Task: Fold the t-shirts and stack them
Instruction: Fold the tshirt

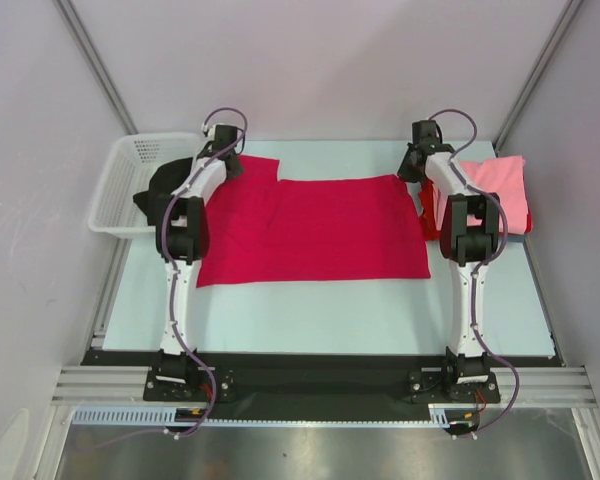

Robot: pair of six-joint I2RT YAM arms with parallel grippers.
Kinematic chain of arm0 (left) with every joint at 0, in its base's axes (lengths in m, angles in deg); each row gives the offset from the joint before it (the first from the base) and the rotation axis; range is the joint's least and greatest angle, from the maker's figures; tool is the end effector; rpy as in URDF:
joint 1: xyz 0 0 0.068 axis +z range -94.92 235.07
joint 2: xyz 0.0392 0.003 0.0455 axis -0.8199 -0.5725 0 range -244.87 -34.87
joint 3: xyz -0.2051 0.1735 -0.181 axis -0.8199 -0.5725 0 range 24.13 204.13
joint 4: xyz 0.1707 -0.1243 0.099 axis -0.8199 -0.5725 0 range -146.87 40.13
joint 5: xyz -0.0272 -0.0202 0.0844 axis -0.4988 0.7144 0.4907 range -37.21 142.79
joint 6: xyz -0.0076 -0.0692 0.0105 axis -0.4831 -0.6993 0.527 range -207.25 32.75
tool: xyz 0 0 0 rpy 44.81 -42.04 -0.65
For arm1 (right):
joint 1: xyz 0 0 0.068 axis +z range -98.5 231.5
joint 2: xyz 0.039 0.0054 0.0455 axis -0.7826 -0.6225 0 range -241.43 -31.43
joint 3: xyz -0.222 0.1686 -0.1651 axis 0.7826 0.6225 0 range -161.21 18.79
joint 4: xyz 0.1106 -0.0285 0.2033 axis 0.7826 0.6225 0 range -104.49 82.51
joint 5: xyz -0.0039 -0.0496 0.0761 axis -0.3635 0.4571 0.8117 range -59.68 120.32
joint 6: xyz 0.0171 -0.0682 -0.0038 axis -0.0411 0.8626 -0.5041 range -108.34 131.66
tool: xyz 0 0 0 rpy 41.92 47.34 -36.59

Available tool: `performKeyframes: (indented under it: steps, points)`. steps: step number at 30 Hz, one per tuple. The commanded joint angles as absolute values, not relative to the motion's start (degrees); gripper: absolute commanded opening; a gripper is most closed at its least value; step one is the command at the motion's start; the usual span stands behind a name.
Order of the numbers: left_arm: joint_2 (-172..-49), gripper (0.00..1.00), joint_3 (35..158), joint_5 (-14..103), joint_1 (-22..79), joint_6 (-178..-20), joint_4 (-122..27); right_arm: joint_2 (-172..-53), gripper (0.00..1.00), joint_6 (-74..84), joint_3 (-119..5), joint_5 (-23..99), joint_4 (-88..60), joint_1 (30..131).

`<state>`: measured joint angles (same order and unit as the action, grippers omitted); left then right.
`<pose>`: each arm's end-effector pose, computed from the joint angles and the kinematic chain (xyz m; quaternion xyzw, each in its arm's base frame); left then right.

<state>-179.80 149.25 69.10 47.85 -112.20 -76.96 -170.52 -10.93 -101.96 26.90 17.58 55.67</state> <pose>0.5870 -0.0581 0.1848 -0.1933 0.9017 0.0260 0.3860 0.5645 0.0377 0.2090 0.1605 0.9267 0.0510 0.3359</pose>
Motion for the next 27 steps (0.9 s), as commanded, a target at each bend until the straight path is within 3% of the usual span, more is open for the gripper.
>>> performKeyframes:
  steps: [1,19,27]
  points:
    - [-173.83,0.00,148.85,70.01,47.43,-110.28,-72.81,-164.68,0.00,-10.14,-101.88,23.47,17.76,55.46]
    - [-165.66,0.00,137.96,72.21,47.43,-106.07,-65.69,-159.67,0.00,-11.11,-95.04,28.11,16.45,53.88]
    - [-157.14,0.00,122.75,70.80,47.08,-104.31,-53.48,-154.13,0.00,-11.99,-88.00,29.53,13.20,53.96]
